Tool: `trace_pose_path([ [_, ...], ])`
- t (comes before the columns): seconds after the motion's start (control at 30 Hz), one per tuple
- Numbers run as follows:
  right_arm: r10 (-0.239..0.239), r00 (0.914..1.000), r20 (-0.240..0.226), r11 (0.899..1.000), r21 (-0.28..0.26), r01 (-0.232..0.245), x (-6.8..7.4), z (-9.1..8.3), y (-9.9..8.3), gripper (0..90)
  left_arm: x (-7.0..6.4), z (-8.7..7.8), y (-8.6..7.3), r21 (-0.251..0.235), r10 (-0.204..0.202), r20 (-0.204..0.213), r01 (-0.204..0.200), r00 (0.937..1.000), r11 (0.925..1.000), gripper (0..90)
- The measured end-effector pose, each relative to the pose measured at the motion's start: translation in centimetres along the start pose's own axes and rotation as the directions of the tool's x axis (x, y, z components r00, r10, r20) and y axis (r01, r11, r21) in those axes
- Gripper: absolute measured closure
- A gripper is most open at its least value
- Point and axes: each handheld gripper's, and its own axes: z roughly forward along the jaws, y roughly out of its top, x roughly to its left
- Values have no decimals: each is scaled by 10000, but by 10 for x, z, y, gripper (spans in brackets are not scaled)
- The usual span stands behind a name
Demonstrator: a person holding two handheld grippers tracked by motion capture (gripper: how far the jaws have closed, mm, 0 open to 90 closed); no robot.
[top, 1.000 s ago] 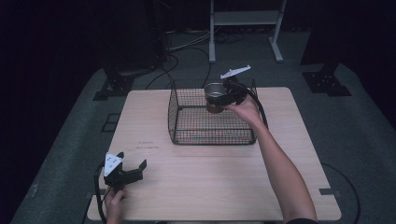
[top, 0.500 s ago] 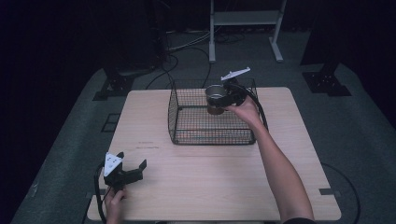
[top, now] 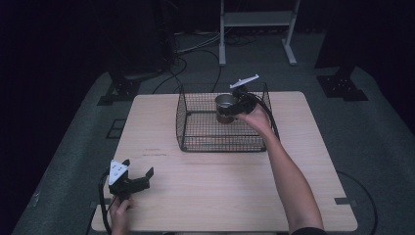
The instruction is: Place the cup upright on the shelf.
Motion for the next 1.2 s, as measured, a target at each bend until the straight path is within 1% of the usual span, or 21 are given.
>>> trace_pose_path([
  [0.03, 100, 9999, 14, 9999, 62, -100, 0, 2, -1, 178, 0, 0, 0, -3, -5, -3, 5, 10000, 10000, 0],
  [0.37, 76, 9998, 186, 9988, 474, -85, -5, 13, -8, 178, 0, 0, 0, -5, 24, 1, -24, 10000, 10000, 0],
  [0.57, -93, 9993, 365, 9955, 949, 58, -5, 21, -11, 178, 0, 0, 0, -8, 26, 3, -26, 10000, 10000, 0],
  [0.73, -216, 9987, 462, 9926, 1201, 159, -5, 25, -12, 178, 0, 0, 0, -9, 33, 1, -33, 10000, 10000, 0],
  [1.0, -194, 9987, 467, 9903, 1384, 128, -10, 30, -15, 178, 0, 0, 0, -6, 28, -4, -28, 10000, 10000, 0],
  [1.07, -255, 9986, 462, 9887, 1486, 184, -11, 32, -16, 177, 0, 0, 0, -10, 28, -4, -28, 10000, 10000, 0],
  [1.2, -399, 9974, 596, 9836, 1782, 287, -9, 39, -19, 177, 0, 0, 0, -5, 11, -4, -11, 10000, 10000, 0],
])
